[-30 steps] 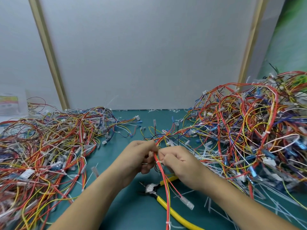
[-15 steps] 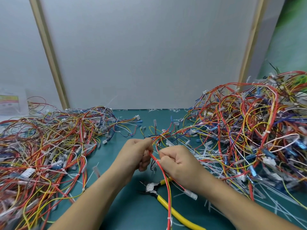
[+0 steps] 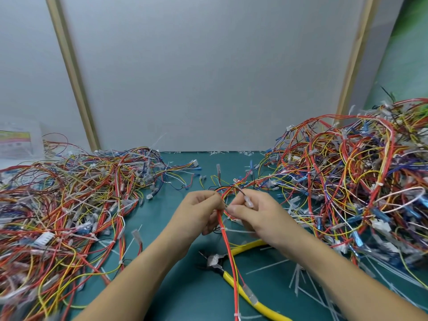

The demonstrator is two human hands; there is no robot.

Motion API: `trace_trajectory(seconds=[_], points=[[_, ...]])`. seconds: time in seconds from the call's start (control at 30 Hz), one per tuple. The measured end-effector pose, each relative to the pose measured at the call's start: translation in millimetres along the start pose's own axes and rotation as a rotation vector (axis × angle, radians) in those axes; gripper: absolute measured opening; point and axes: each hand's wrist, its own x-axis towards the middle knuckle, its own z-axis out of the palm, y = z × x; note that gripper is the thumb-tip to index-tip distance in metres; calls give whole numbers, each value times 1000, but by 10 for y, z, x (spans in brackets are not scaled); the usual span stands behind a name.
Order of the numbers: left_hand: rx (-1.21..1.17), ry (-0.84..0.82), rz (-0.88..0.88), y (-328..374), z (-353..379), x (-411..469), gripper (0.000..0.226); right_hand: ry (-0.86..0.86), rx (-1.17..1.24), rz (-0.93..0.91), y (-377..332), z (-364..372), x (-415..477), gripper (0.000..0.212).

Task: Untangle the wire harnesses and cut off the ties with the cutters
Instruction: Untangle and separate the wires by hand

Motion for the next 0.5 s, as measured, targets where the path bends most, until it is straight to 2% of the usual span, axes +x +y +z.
trace_trajectory(seconds=[0.13, 0.3, 0.4, 0.5], points=[[34, 47, 8, 13, 23, -11, 23, -1, -70, -31, 14, -22, 8, 16], [132, 57, 47, 43, -66, -28, 45, 145, -16, -53, -12, -59, 42, 17], [187, -106, 20, 85, -60, -60, 58, 176, 20, -44, -21, -62, 49, 15], [245, -251, 3, 115, -61, -92, 50, 200, 16, -47, -7, -46, 50, 16]])
